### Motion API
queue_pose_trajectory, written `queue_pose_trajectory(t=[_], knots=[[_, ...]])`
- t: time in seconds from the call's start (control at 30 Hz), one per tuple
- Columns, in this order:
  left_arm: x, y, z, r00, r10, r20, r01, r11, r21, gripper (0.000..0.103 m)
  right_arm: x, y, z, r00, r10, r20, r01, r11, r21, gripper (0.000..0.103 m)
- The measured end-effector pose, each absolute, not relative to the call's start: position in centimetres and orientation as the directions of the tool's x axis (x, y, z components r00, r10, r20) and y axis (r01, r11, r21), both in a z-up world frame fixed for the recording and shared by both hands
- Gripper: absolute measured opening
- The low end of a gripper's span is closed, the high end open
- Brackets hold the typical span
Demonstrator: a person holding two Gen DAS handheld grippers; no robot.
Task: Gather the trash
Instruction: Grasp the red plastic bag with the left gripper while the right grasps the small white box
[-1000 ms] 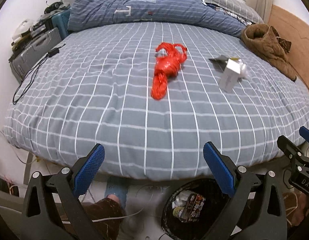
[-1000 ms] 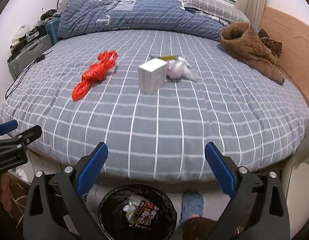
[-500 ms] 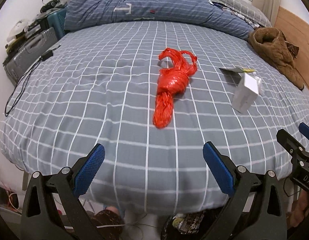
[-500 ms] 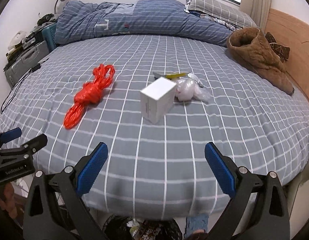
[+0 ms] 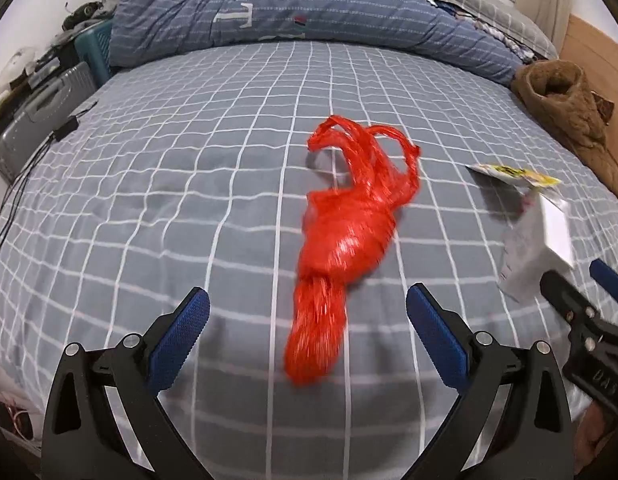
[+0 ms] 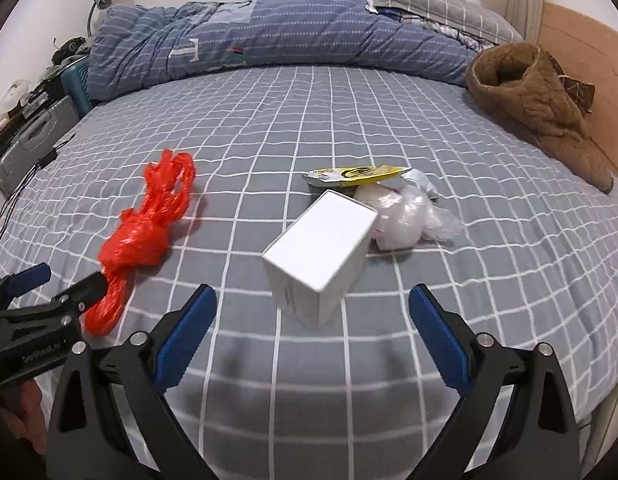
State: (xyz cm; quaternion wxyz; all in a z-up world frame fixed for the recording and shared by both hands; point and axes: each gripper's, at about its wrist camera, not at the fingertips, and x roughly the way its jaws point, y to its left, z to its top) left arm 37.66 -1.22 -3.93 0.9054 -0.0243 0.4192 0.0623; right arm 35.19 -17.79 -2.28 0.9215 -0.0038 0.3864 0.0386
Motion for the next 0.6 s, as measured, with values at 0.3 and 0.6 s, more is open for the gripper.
queue_pose_trajectory(t=[0.3, 0.6], knots=[[40.9, -0.9, -5.1, 0.664, 0.067, -0.745, -0.129, 0.991, -0.026, 0.096, 37.0, -18.3, -4.1, 0.703, 0.086, -0.706, -0.055, 0.996, 0.066, 0.082], [43.1, -1.7, -6.7, 0.660, 0.029, -0.751, -0.087, 0.996, -0.037, 0.078, 37.7, -17.7, -5.0, 0.702, 0.098, -0.706, -0.080, 0.995, 0.060, 0.058]])
